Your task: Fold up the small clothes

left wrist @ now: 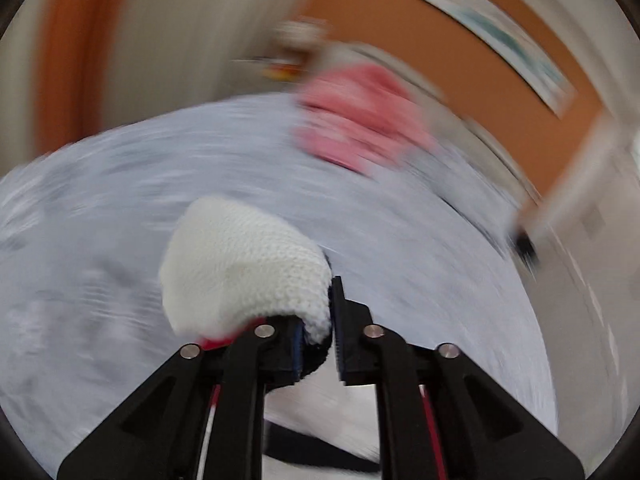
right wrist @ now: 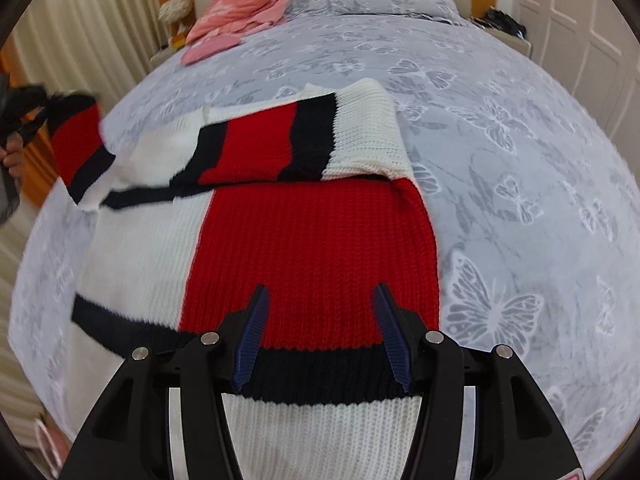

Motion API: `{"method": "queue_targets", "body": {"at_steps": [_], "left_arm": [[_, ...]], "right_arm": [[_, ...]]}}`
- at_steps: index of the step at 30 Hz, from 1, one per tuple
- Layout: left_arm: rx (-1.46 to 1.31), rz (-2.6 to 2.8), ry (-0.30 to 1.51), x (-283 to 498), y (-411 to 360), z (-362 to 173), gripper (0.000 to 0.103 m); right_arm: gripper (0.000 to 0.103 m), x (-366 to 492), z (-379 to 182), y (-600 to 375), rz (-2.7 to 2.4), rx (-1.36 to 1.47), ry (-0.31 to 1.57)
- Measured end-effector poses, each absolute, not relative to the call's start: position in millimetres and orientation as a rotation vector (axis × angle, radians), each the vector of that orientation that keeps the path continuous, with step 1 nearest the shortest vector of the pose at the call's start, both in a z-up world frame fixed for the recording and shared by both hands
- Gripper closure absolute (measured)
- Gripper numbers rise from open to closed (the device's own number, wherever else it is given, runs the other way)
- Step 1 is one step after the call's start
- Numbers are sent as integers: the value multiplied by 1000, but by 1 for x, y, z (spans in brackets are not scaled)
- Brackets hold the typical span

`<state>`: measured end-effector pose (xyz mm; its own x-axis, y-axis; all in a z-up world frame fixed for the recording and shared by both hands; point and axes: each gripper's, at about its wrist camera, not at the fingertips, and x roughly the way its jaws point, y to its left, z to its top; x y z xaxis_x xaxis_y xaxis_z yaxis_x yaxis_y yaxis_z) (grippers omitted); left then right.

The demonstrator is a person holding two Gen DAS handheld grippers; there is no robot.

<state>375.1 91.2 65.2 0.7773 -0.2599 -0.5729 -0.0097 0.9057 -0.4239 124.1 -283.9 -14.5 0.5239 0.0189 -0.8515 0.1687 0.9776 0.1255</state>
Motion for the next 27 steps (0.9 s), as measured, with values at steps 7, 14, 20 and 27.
{"method": "queue_targets", "body": {"at_steps": [7,14,20,27], "left_arm": [[-229,-248,755,293,-58,13,16],[-565,-121,885,284,30,-40,16],[-767,4,920,310,86,-61,16],[-803,36,966,325,91,-84,16]], "right_arm": [[44,155,-9,-317,-59,291,998],[40,245,-10,-309,118,350,989],[40,366,-12,-283,109,412,975],[49,477,-54,-215,-2,112,1184]]}}
